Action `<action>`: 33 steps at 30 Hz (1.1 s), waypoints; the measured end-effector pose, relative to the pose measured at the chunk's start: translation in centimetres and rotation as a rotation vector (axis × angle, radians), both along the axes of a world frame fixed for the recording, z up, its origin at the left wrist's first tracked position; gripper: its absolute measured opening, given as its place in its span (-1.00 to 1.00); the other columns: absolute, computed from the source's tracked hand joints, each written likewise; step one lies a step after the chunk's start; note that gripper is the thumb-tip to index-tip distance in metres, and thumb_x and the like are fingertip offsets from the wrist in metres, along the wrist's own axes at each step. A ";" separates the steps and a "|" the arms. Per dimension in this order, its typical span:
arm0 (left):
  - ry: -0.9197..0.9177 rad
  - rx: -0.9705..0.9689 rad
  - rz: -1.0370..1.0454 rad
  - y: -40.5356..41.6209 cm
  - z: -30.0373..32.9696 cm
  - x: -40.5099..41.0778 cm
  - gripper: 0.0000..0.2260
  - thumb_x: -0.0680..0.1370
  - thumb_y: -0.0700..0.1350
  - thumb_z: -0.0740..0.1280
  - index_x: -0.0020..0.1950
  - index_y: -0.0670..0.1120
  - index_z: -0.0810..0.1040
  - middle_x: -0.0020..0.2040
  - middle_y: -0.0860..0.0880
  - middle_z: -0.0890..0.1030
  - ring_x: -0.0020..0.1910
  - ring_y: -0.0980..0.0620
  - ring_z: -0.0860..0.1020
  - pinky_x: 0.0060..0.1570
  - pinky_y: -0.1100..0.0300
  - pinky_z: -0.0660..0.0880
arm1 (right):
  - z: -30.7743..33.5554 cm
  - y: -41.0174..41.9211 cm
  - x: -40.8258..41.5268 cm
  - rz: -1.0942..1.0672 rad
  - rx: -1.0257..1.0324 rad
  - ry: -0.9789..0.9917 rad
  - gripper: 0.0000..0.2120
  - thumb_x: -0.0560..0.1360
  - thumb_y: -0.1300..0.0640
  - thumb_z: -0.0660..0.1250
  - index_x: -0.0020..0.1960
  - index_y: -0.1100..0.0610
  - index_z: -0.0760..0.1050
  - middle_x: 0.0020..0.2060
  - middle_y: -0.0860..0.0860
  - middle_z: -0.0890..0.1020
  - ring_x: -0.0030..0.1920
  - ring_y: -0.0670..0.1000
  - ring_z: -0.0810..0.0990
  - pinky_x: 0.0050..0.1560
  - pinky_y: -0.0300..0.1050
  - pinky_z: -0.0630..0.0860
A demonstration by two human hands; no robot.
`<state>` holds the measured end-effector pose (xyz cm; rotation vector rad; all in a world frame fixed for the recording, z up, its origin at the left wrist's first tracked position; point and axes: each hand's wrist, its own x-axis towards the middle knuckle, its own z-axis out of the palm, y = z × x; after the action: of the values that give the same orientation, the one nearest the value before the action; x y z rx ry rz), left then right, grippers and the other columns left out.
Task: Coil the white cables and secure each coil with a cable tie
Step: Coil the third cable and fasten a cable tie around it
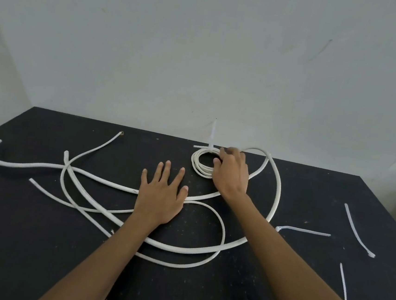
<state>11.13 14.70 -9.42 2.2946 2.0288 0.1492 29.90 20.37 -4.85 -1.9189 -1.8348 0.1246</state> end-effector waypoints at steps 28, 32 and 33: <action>-0.509 0.014 -0.220 -5.2 7.3 -0.4 -0.69 0.69 0.15 0.30 0.42 0.18 0.61 0.22 0.06 0.73 0.24 0.03 0.65 0.31 -0.05 0.56 | 2.6 -12.5 2.2 0.244 -0.200 0.361 -0.92 0.64 0.13 0.42 -0.04 0.08 0.60 -0.24 0.00 0.72 -0.20 -0.08 0.69 -0.15 -0.34 0.55; -0.734 0.193 -0.242 -5.1 8.5 0.3 -0.79 0.71 0.08 0.32 -0.02 0.01 0.63 -0.28 0.02 0.61 -0.31 0.13 0.53 -0.20 0.10 0.49 | 5.6 -13.5 2.1 0.295 -0.059 0.815 -0.91 0.67 0.20 0.41 0.07 0.24 0.62 -0.32 0.12 0.69 -0.32 -0.02 0.66 -0.15 -0.24 0.58; -0.794 0.257 -0.208 -5.0 9.2 0.5 -0.77 0.71 0.02 0.34 -0.10 -0.03 0.60 -0.35 -0.01 0.55 -0.37 0.11 0.45 -0.27 0.13 0.40 | 6.4 -13.5 2.2 0.299 -0.061 0.919 -0.88 0.68 0.20 0.40 0.11 0.27 0.62 -0.31 0.14 0.64 -0.34 0.01 0.61 -0.18 -0.18 0.58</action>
<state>11.66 9.71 -0.23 2.0471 1.4113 1.1473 32.12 6.84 1.57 -1.2464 -1.4306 0.9850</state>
